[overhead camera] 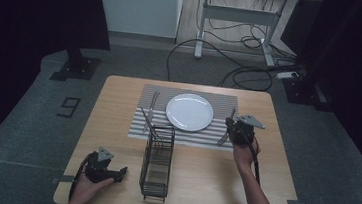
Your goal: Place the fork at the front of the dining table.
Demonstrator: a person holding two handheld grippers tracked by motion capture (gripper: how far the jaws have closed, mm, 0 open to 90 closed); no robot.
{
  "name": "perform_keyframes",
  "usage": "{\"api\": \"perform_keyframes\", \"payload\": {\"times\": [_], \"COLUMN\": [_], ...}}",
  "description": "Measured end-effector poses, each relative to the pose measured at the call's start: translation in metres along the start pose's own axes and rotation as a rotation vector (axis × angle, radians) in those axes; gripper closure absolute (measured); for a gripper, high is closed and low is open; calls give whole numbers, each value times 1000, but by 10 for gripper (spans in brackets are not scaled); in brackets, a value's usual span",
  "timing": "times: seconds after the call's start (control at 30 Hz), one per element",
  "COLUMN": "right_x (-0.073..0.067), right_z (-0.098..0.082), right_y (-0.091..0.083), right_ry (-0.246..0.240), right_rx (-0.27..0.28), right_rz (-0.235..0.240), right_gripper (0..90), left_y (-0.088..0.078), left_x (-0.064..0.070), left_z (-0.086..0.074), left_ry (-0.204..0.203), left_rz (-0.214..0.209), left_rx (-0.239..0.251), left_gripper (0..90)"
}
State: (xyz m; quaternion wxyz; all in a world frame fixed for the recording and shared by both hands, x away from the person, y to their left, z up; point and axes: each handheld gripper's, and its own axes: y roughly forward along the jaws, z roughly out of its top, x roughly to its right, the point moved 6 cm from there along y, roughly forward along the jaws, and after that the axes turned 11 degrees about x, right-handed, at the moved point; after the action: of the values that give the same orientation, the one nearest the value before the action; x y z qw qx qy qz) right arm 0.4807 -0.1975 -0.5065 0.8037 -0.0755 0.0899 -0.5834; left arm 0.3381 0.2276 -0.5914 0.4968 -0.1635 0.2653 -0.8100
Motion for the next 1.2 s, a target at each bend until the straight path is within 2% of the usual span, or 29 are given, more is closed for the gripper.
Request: {"api": "perform_keyframes", "payload": {"times": [0.47,0.9,1.2], "right_x": [0,6,5], "right_z": [-13,-15,-16], "right_y": [18,41,45], "right_ry": [-3,64,57], "right_rx": [-41,-80,-88], "right_rz": [-8,-30,-37], "right_gripper": [855,862,862], "left_y": [0,0,0], "left_x": [0,0,0], "left_z": [0,0,0], "left_ry": [0,0,1], "left_rz": [0,-1,-1], "left_rx": [0,0,0], "left_gripper": [78,78,78]}}
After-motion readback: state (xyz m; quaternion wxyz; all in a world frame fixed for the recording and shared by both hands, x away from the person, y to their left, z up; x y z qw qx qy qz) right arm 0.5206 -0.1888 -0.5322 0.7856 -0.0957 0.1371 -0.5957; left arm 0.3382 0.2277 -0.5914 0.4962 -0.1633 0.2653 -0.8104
